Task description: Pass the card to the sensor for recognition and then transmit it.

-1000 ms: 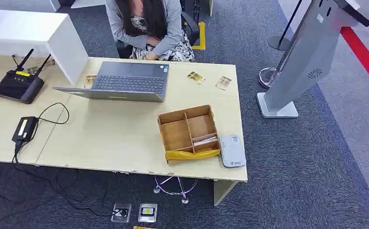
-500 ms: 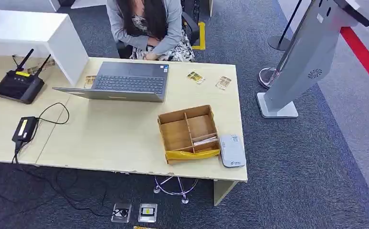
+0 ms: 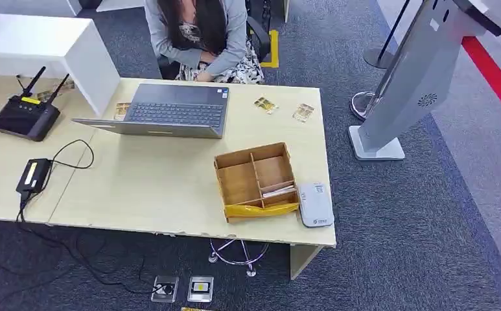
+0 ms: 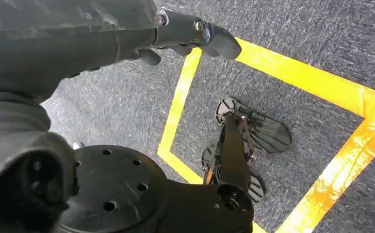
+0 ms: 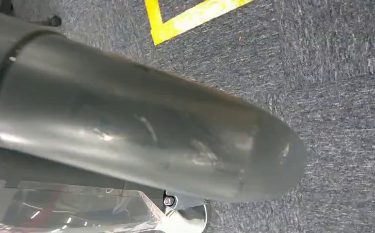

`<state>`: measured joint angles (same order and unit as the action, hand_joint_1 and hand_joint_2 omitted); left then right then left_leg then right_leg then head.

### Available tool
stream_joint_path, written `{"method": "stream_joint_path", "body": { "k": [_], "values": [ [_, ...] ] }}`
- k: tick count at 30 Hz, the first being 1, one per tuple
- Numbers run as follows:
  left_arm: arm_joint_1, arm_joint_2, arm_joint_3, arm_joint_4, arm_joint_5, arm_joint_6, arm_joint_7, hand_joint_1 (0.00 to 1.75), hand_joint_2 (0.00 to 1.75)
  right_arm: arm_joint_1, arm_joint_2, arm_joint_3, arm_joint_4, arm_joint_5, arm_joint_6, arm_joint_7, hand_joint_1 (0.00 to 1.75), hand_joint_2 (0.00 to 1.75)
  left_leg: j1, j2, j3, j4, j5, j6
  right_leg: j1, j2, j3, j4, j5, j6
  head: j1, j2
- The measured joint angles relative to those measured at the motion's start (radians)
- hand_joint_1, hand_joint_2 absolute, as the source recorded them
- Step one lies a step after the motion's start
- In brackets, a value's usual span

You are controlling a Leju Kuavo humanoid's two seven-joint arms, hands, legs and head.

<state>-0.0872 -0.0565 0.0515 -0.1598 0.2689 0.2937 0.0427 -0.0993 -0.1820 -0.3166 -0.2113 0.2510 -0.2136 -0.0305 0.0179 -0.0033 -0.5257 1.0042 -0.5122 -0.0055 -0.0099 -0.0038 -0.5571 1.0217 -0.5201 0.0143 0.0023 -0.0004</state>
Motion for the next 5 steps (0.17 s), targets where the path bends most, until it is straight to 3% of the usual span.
{"method": "stream_joint_path", "body": {
  "k": [5],
  "values": [
    [0.000,0.004,0.000,0.000,0.005,-0.021,-0.001,0.00,0.00,0.000,0.001,0.000,0.000,-0.006,-0.006,0.000,0.00,0.00,0.000,0.000,0.000,0.000,0.000,0.000,0.000,0.000,0.000,0.000,0.000,0.000,0.000,0.000]
  ]
}}
